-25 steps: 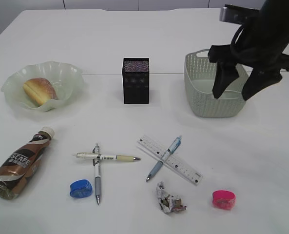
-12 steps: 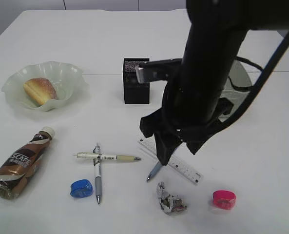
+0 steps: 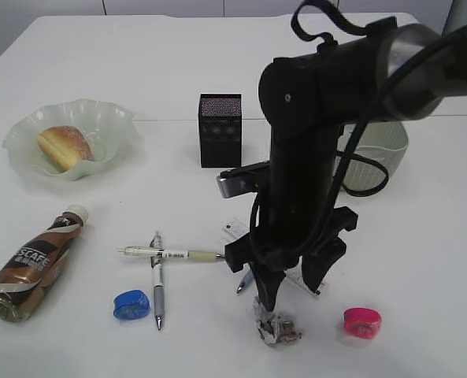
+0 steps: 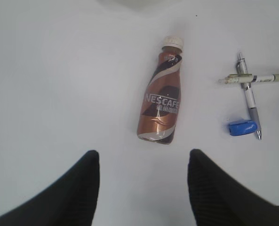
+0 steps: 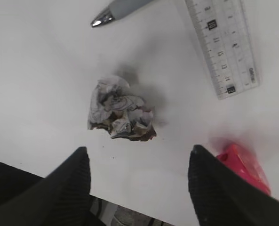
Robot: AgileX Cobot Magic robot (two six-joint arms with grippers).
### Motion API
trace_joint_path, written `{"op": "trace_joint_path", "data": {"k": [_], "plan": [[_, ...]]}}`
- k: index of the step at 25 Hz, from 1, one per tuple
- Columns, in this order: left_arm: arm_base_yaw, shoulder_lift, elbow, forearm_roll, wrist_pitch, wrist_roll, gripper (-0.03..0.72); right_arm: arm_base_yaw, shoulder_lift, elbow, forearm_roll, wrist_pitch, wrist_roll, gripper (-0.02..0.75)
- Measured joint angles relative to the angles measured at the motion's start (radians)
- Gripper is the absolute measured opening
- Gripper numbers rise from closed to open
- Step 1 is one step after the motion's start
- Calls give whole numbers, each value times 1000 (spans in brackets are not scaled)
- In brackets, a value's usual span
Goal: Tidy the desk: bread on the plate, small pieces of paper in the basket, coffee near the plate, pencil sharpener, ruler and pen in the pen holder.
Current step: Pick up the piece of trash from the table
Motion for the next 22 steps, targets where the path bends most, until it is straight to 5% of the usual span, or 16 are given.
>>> {"op": "trace_joint_path", "data": {"k": [22], "plan": [[0, 0, 0, 0, 0, 0, 433, 70, 11, 93, -28, -169, 35, 480]]}}
